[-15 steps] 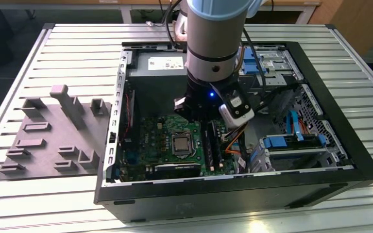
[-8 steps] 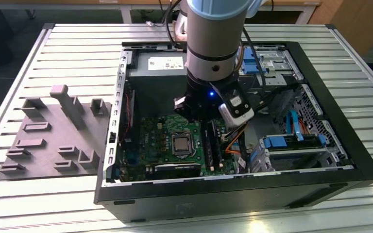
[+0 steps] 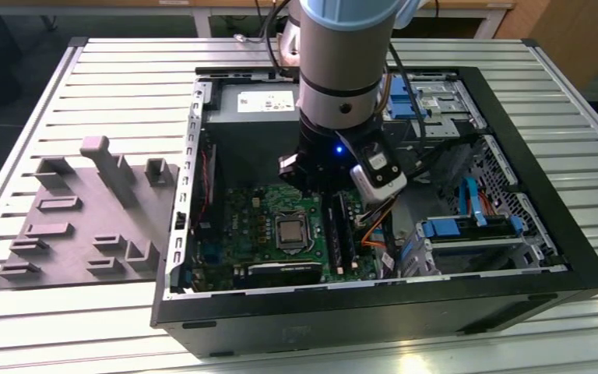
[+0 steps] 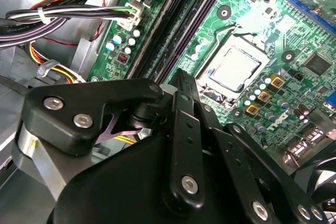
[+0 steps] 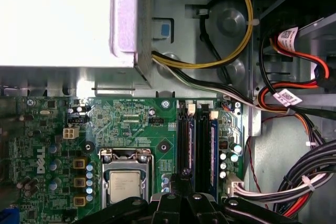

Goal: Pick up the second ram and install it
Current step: 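Press down the second ram until it locks into place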

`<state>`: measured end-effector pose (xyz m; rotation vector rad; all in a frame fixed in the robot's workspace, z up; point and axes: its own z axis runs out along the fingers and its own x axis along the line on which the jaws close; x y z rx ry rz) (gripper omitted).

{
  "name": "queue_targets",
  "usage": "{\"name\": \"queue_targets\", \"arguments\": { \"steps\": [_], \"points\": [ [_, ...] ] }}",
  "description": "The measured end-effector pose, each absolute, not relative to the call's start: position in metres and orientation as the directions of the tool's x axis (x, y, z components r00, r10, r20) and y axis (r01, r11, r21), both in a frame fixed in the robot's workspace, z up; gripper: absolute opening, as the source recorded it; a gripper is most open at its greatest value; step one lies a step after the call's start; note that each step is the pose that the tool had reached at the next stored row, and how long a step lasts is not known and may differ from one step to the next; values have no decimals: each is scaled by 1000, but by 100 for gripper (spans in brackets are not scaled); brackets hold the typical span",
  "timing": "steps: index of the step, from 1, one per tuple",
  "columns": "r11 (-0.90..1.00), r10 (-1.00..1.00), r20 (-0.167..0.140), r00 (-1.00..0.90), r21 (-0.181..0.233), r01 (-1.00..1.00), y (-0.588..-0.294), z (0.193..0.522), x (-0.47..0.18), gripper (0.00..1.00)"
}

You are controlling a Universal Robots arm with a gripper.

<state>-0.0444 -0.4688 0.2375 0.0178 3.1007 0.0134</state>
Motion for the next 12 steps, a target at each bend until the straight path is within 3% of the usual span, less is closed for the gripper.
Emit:
{"name": "queue_targets", "arguments": {
  "steps": [12],
  "points": [
    [1000, 12, -41, -999, 9, 11, -466, 238, -44, 11]
  ]
}}
